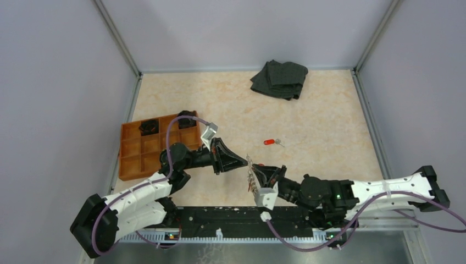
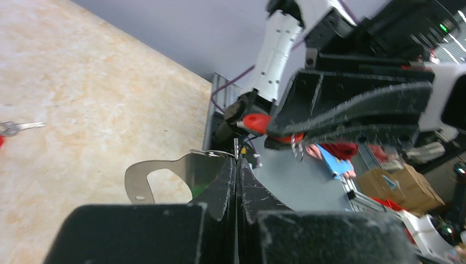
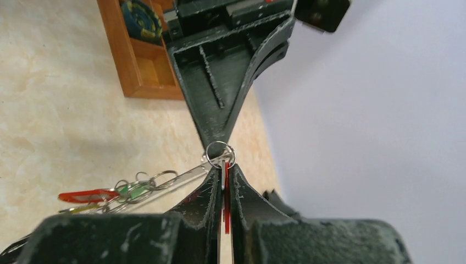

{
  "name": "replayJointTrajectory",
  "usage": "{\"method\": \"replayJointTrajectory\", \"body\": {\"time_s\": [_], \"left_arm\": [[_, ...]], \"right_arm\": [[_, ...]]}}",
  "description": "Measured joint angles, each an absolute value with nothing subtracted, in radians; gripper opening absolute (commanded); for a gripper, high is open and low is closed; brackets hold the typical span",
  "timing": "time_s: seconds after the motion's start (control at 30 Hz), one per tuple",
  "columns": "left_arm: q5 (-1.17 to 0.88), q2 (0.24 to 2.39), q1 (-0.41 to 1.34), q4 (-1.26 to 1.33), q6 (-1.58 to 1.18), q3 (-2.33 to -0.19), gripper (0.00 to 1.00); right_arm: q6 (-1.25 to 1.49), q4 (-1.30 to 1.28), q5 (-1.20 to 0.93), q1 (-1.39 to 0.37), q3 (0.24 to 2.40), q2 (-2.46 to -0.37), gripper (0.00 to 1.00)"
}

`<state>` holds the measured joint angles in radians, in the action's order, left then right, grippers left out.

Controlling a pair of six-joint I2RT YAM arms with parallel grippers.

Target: Remove the keys from the keyring

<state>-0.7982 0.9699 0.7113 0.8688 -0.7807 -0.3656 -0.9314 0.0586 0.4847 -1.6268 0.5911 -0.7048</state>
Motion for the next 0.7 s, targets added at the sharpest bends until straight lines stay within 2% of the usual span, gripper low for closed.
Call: {"method": "replayJointTrajectory", "body": {"time_s": [0.17, 0.37, 0.7], "left_arm": [[-0.712, 0.95, 0.679, 0.742, -0.744, -0.372, 0.0], [-0.645, 0.951, 0.642, 0.641, -0.717, -0.374, 0.0], [-0.595, 0.971, 0.631, 0.518, -0.665, -0.43, 0.0]], "right_arm": [[-0.717, 0.038, 0.631, -1.58, 0.625, -0.826, 0.0], [-0.331, -0.024, 0.692, -1.37, 0.672, -0.864, 0.0], [0.222, -0.037, 0.499, -0.953, 0.577, -0.867, 0.0]]}}
